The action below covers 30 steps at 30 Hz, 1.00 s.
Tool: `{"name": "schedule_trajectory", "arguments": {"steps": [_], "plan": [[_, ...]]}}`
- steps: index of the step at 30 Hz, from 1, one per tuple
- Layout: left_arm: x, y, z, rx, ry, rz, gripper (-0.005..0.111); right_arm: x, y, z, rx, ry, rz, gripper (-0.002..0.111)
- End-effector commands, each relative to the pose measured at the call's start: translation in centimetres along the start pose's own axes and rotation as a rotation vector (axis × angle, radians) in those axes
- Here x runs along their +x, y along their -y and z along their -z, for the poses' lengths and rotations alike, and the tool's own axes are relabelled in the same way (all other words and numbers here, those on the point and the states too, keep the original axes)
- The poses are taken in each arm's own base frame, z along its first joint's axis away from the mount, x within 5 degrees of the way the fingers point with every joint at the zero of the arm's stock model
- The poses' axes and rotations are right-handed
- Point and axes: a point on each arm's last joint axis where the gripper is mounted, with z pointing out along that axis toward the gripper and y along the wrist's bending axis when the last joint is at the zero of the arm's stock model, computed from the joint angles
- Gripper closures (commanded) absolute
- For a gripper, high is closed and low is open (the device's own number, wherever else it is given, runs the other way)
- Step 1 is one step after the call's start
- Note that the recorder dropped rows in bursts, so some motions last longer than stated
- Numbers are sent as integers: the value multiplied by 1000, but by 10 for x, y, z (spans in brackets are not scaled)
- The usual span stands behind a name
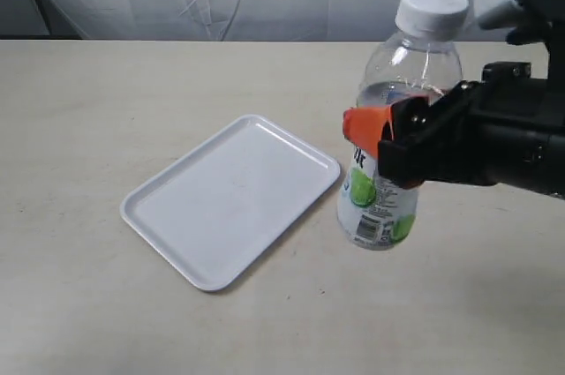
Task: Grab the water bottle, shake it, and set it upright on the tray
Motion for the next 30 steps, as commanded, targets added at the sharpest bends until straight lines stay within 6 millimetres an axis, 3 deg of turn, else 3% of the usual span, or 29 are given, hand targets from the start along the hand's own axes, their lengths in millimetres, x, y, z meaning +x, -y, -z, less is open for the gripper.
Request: {"name": "schedule_trajectory", "arguments": {"steps": [1,3,6,8,9,12,14,16,17,19,22,23,24,28,30], "plan": [[0,0,0,-2,14,1,106,-13,25,3,120,76,-237,109],[0,0,0,-2,14,1,106,-10,17,3,72,52,-273,109],[0,0,0,-1,14,3,106,-10,-10,13,-72,74,-1,109],[0,0,0,-1,14,1,106,-13,-7,16,-49,113,112,109],[0,0,0,-1,14,1,106,-15,1,14,-6,119,81,109],[0,0,0,-1,14,1,106,-14,30,8,144,84,-240,109],[0,0,0,-1,14,1,106,-8,19,9,86,24,-255,109],[0,0,0,-1,14,3,106,-8,-2,16,-45,22,-93,109],[0,0,0,-1,14,3,106,-9,-10,20,-88,55,77,109],[0,0,0,-1,14,3,106,-17,-7,23,-57,139,201,109],[0,0,0,-1,14,3,106,-27,19,16,65,195,-68,109],[0,0,0,-1,14,3,106,-27,23,15,86,164,-187,109],[0,0,0,-1,14,3,106,-25,21,16,82,117,-200,109],[0,0,0,-1,14,1,106,-18,-7,24,-41,63,147,109],[0,0,0,-1,14,1,106,-21,6,24,67,82,215,109]]}}
